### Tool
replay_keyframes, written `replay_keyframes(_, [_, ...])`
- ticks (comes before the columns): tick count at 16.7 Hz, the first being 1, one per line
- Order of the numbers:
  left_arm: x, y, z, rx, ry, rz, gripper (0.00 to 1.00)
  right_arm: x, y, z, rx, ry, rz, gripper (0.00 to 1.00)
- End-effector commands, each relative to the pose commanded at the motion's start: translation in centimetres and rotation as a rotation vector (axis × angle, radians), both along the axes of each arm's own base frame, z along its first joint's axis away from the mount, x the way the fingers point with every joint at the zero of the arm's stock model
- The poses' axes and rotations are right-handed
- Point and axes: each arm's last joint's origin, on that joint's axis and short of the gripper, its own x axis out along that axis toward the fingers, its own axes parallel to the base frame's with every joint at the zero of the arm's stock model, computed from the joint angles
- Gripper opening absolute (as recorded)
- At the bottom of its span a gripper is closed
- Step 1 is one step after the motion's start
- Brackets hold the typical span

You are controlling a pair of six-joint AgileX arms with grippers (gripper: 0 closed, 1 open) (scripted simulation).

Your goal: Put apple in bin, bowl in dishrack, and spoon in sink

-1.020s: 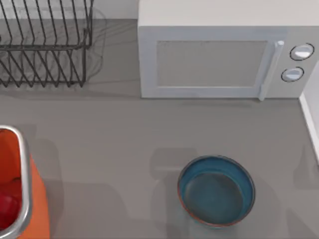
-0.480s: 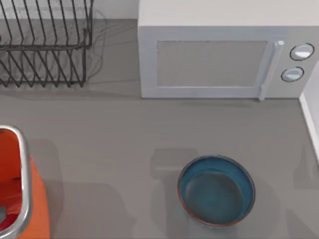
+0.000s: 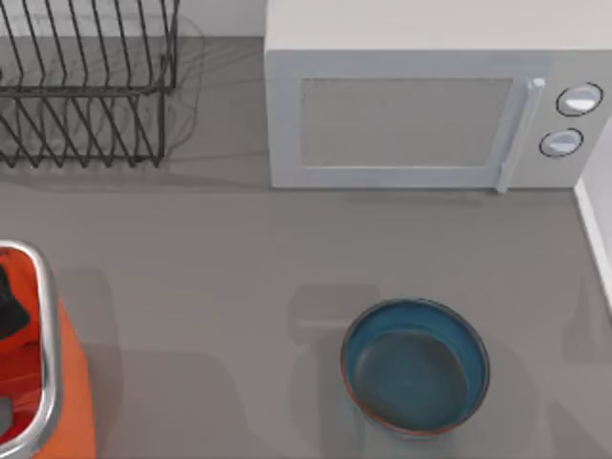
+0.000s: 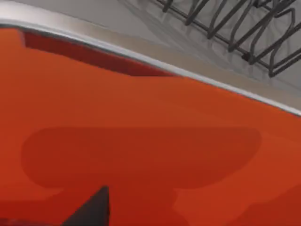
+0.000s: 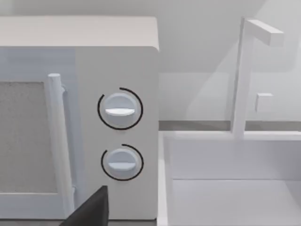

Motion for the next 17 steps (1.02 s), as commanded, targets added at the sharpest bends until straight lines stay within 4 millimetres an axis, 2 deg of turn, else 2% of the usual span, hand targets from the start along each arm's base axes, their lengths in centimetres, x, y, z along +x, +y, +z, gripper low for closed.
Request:
replay_keyframes(5, [-1.1, -0.2, -1.7, 0.352, -0.352, -0.141, 1.00, 0.0, 0.0, 0.0, 0.000, 0.000, 0.000, 1.00])
replay_keyframes(8, [-1.4, -0.3, -2.2, 0.471, -0.484, -0.152, 1.00, 0.0, 0.0, 0.0, 0.000, 0.000, 0.000, 1.00])
replay_keyframes(17, [-1.4, -0.4, -1.8, 0.480, -0.502, -0.166, 1.00, 0.0, 0.0, 0.0, 0.000, 0.000, 0.000, 1.00])
